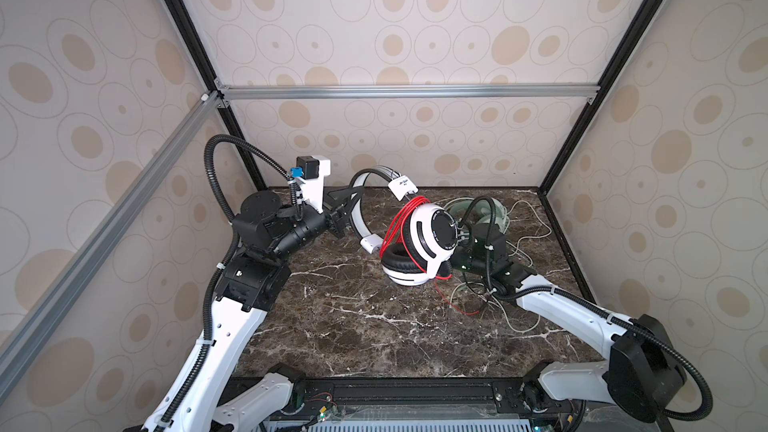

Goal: Wrap the headphones
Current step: 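Pass the cable around the earcups with the right gripper while the left raises them, then draw the red cable down past the earcups with the right gripper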

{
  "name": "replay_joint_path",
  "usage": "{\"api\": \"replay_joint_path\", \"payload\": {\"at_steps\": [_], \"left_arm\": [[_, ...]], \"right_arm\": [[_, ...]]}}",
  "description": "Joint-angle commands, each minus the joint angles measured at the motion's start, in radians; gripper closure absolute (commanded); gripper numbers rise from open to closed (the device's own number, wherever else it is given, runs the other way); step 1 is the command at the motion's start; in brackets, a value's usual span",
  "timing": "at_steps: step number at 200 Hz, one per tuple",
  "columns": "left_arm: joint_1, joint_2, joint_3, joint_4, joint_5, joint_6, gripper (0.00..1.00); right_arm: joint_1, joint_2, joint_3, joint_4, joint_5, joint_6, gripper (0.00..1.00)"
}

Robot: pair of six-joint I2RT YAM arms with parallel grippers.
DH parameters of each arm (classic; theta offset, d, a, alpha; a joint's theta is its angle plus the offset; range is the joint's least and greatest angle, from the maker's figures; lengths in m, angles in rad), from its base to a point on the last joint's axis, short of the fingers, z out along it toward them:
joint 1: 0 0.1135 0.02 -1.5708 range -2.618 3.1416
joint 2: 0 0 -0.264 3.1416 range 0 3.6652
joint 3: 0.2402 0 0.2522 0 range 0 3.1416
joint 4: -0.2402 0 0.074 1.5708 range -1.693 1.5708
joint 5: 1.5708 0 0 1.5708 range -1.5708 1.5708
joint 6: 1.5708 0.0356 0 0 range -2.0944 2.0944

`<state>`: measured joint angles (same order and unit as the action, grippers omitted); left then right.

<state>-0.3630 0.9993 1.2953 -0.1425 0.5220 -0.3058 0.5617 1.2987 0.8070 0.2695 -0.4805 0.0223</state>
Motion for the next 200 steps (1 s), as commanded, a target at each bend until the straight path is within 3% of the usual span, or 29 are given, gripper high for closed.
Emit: {"api": "replay_joint_path", "payload": {"at_steps": [1,128,200], "left_arm": [[-0.005,-0.010,0.082,0.115,0.010,-0.093,1.00],[-0.005,0.040,0.246,0.111,-0.130,-0.189,1.00],[-0.004,0.068,0.282,0.119,-0.298,-0.211,1.00]], "right_arm": [[0.002,-0.022,-0.033,0.123,-0.030,0.039,0.80],[0.014,0.043,-0.192,0.317,-0.035,0.161,0.84],[0.015,0.052,-0.257,0.375,0.006,0.190,0.91]]}}
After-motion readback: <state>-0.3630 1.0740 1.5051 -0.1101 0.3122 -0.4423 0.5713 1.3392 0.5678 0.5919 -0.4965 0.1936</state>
